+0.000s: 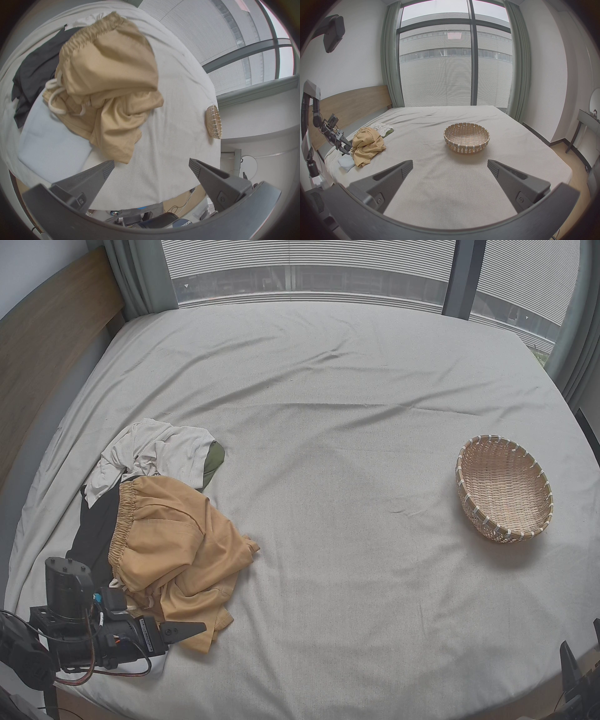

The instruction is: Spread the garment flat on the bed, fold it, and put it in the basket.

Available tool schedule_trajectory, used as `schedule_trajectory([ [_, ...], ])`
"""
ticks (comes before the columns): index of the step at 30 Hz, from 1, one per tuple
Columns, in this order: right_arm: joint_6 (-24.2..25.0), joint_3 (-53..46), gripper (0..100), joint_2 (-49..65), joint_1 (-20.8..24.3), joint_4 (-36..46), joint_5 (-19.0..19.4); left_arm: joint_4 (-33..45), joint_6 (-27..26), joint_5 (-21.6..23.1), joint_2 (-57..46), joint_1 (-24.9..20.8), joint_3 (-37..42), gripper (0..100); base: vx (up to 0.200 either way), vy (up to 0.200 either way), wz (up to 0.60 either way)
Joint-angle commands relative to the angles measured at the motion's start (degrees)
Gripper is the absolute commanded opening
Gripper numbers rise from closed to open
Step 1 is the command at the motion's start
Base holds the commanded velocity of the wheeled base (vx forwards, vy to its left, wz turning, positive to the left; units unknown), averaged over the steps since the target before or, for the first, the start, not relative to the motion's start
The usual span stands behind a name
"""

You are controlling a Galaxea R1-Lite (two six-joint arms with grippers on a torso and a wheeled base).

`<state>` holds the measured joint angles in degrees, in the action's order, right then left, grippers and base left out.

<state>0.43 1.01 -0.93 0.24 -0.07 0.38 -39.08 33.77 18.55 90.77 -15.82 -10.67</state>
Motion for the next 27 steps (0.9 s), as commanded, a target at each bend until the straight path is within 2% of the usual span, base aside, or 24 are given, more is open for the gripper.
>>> schedule_trajectory([
  [1, 0.01, -1.01, 100, 0.75, 0.02, -0.01, 0.06, -1.17, 0.25, 0.69, 6.17, 0.35, 0.03, 100, 0.0, 0.0, 0.0],
  [17, 0.1, -1.01, 100, 0.75, 0.02, -0.01, -0.03, -9.08, 0.95, 1.05, 18.48, 0.71, 1.0, 100, 0.0, 0.0, 0.0],
  [27, 0.19, -1.01, 100, 0.75, 0.02, -0.01, -0.03, -19.63, 0.86, -0.18, 26.74, 0.71, 0.47, 100, 0.0, 0.0, 0.0],
])
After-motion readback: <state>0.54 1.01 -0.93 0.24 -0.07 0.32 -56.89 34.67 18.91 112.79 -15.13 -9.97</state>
